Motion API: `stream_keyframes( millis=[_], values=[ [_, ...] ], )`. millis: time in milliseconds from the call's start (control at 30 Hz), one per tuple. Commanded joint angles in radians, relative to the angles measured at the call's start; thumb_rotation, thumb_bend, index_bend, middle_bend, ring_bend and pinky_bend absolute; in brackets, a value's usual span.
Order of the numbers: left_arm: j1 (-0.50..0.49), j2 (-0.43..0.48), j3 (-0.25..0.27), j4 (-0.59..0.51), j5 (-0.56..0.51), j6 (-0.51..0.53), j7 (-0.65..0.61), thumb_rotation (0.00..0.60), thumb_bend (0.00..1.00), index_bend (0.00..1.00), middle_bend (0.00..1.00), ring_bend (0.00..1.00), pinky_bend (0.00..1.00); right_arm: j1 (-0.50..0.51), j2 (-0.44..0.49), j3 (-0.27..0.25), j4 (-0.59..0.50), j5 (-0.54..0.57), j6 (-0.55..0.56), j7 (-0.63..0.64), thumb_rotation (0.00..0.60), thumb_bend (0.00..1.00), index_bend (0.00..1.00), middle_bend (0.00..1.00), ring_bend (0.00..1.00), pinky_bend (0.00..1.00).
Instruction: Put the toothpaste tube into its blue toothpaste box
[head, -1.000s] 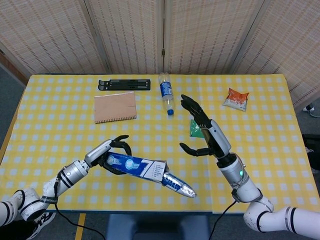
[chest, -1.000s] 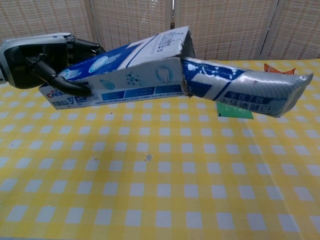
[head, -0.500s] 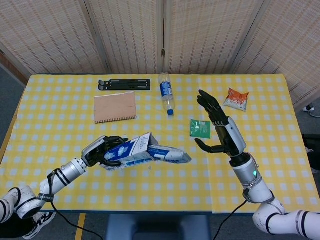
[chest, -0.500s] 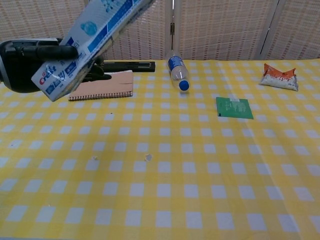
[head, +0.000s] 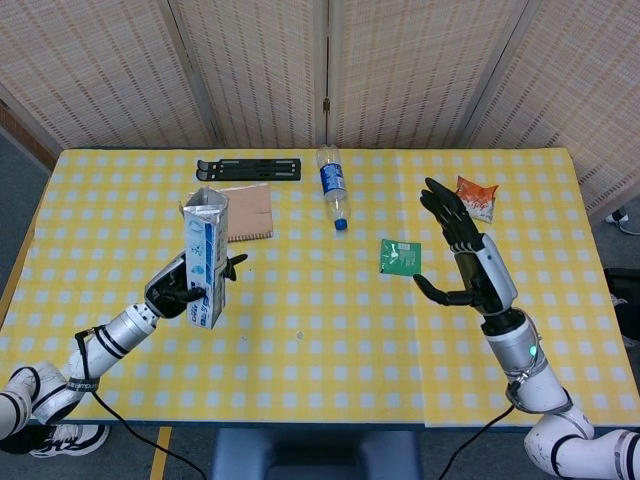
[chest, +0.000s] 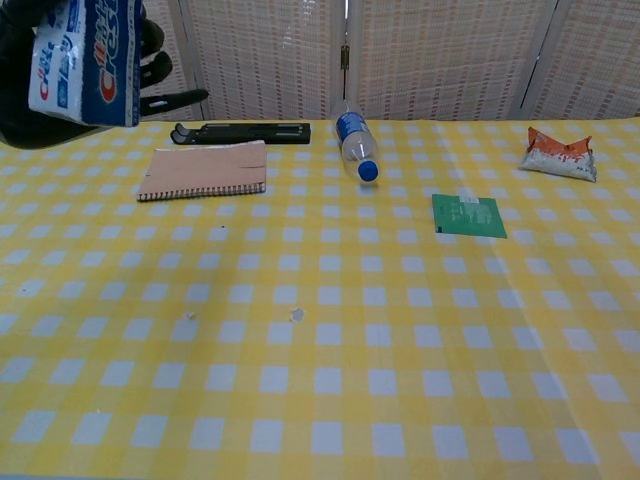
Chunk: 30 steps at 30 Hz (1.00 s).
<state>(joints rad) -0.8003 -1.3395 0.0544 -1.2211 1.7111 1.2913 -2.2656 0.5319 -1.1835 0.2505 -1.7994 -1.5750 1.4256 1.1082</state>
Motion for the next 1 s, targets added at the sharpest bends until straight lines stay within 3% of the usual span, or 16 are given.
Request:
stream_keyframes(
  millis=[33, 333, 467, 767, 1000],
  values=[
    [0.005, -0.016, -0.004, 0.015, -0.002, 0.003, 0.024, 0.600, 0.15, 0.52, 0.58, 0.44, 0.06, -0.006, 0.009, 0.001, -0.008, -0.003, 0.005, -0.005, 0.600, 0.36, 0.00, 0.00, 0.00, 0.00],
    [0.010, -0.016, 0.015, 0.022, -0.004, -0.028, 0.183, 0.600, 0.15, 0.52, 0.58, 0.45, 0.06, -0.013, 0.015, -0.001, -0.007, -0.006, 0.006, 0.013, 0.600, 0.36, 0.00, 0.00, 0.00, 0.00],
    [0.026, -0.014, 0.050, 0.012, -0.017, -0.104, 0.428, 0.600, 0.15, 0.53, 0.58, 0.45, 0.06, -0.022, 0.029, 0.001, -0.003, -0.013, 0.019, 0.024, 0.600, 0.36, 0.00, 0.00, 0.00, 0.00],
    [0.058, -0.008, 0.070, 0.015, -0.068, -0.215, 0.930, 0.600, 0.15, 0.54, 0.58, 0.46, 0.06, -0.064, 0.088, -0.006, -0.010, -0.028, 0.060, 0.039, 0.600, 0.36, 0.00, 0.00, 0.00, 0.00],
    [0.089, 0.013, 0.072, 0.012, -0.104, -0.242, 1.089, 0.600, 0.15, 0.54, 0.59, 0.46, 0.06, -0.079, 0.105, -0.011, 0.002, -0.016, 0.059, 0.060, 0.600, 0.36, 0.00, 0.00, 0.00, 0.00]
  ],
)
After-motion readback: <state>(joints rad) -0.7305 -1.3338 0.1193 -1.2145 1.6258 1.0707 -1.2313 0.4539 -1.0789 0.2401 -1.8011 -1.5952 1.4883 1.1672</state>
